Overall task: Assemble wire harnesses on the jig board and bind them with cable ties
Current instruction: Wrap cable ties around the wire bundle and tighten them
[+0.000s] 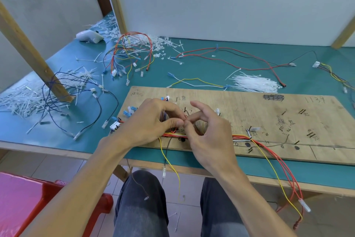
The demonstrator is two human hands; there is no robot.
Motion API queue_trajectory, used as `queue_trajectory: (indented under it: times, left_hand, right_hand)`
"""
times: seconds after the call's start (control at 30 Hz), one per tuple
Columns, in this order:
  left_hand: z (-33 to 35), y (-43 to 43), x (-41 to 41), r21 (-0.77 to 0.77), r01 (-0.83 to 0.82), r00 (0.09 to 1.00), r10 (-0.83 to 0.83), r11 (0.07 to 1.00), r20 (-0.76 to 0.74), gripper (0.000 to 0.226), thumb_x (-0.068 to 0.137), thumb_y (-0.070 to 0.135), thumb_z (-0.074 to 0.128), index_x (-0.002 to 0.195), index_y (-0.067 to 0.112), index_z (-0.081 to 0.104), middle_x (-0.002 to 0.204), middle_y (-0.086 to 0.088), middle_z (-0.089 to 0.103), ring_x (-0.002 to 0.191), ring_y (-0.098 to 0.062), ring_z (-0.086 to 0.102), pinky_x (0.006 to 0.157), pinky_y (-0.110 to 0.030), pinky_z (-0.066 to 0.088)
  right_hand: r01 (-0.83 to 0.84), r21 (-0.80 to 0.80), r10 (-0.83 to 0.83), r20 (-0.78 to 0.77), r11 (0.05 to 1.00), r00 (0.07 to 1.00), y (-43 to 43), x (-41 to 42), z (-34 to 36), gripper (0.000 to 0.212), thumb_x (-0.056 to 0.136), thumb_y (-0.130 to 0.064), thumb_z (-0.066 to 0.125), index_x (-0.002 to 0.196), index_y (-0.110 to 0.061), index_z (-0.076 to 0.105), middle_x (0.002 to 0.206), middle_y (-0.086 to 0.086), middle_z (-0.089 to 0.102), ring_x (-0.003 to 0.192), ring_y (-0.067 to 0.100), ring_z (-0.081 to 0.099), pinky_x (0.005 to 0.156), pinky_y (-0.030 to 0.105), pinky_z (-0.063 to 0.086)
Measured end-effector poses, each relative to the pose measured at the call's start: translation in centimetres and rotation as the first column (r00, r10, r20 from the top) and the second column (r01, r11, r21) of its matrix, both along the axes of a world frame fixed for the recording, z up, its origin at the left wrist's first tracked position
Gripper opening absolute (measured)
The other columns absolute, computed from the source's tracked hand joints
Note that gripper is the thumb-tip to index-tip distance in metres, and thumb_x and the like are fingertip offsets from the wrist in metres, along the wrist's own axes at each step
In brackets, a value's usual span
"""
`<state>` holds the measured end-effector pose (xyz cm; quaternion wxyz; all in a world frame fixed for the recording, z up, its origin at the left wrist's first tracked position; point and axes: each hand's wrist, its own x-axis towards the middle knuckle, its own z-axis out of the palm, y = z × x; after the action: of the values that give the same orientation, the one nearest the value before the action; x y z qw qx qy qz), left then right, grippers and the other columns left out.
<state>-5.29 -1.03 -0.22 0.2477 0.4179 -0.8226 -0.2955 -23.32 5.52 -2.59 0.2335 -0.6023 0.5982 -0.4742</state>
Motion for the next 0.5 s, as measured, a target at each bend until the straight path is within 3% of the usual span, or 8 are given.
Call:
queue_trajectory:
  times: [0.1,0.17,0.23,0.4,0.5]
  left_hand:
    - [0.5,-0.4,0.1,-0.003,0.059,0.997,-0.059,0.998,0.041,0.009,0.092,0.028,0.079,0.092,0.037,0.077,0.095,0.012,0.072,0.091,-0.012,0.065,0.082,-0.035,0.051]
    - [0.8,-0.7,0.3,0.001,0.089,0.994,-0.089,0.996,0.07,0.004,0.093,0.031,0.078,0.093,0.035,0.077,0.098,0.009,0.069,0.093,-0.017,0.064,0.084,-0.045,0.051]
    - [1.0,-1.0,0.5,-0.006,0.13,0.986,-0.129,0.991,0.104,0.003,0.094,0.034,0.076,0.094,0.036,0.075,0.097,0.007,0.066,0.092,-0.02,0.062,0.082,-0.048,0.05]
    - [1.2,-1.7,0.9,-0.012,0.201,0.968,-0.197,0.979,0.153,0.0,0.096,0.036,0.073,0.096,0.037,0.073,0.099,0.014,0.063,0.1,-0.012,0.057,0.088,-0.035,0.047]
    - [1.0,-2.1,1.4,0.005,0.206,0.968,-0.205,0.978,0.147,0.008,0.096,0.027,0.074,0.096,0.035,0.073,0.099,0.013,0.064,0.098,-0.013,0.057,0.083,-0.024,0.044]
  right_hand:
    - [0.013,-0.038,-0.014,-0.049,0.999,0.999,0.2,0.0,-0.1,0.047,0.094,-0.026,0.073,0.139,-0.035,0.061,0.093,-0.024,0.073,0.102,0.0,0.065,0.114,0.049,0.037]
    - [0.015,-0.077,-0.024,-0.11,0.997,0.994,0.3,0.2,-0.2,0.046,0.094,-0.026,0.072,0.138,-0.035,0.061,0.096,-0.021,0.072,0.103,0.001,0.062,0.11,0.045,0.034]
    - [0.008,-0.11,-0.027,-0.173,0.994,0.984,0.4,0.3,-0.3,0.045,0.094,-0.026,0.071,0.137,-0.034,0.061,0.098,-0.02,0.069,0.102,0.002,0.059,0.104,0.042,0.033]
    - [0.008,-0.145,-0.039,-0.211,0.989,0.977,0.3,0.7,0.2,0.043,0.093,-0.02,0.071,0.133,-0.032,0.065,0.096,-0.019,0.067,0.1,0.001,0.056,0.095,0.035,0.029]
    - [-0.015,-0.18,-0.026,-0.225,0.983,0.974,-0.2,0.8,1.2,0.042,0.092,-0.016,0.071,0.131,-0.03,0.066,0.094,-0.018,0.066,0.098,0.004,0.058,0.093,0.031,0.028]
